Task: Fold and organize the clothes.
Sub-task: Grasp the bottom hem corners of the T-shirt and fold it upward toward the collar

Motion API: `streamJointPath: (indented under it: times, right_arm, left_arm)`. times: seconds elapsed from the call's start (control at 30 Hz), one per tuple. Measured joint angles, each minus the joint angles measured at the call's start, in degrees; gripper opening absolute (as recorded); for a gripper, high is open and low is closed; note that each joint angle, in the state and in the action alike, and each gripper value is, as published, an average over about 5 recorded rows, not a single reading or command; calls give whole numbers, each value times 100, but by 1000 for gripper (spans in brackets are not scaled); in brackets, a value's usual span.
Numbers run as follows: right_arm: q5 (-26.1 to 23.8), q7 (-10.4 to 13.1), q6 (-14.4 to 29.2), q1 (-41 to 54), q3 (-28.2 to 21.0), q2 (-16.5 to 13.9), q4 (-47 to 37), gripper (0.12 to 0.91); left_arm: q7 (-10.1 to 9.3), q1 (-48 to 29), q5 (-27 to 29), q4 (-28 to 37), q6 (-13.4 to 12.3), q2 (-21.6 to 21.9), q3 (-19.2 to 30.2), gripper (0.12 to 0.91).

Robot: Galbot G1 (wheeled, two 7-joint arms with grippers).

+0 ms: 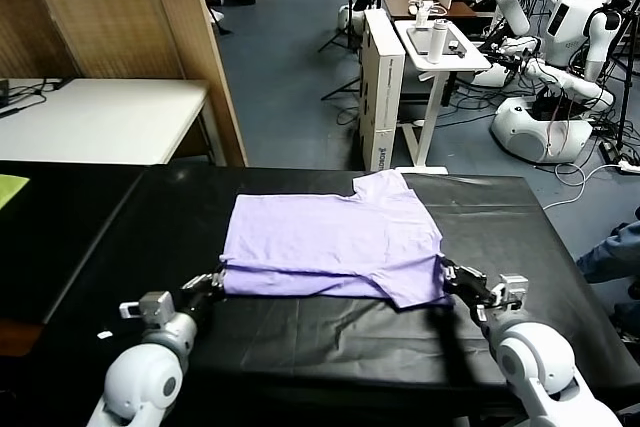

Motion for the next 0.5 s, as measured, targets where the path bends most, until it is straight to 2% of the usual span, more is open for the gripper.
streamJointPath:
  times: [0.13, 0.2, 0.37, 0.4, 0.5]
  right_arm:
    - [-8, -4, -13, 17, -29, 31, -48, 147]
    - [-8, -51, -20, 0, -6, 41, -42, 202]
    - [-30, -281, -8, -125, 117, 16, 110, 503]
    - [-47, -311, -2, -168, 152, 0, 165, 560]
    - [-127, -369, 8, -338, 269, -63, 360, 748]
  left_arm:
    - [38, -102, 52, 168, -51, 97, 71, 146]
    - [57, -134, 76, 243, -73, 141, 93, 146]
    - [90, -184, 91, 339, -166, 178, 105, 171]
    - [96, -180, 98, 336, -186, 172, 103, 202]
    - [104, -143, 140, 288, -217, 143, 79, 359]
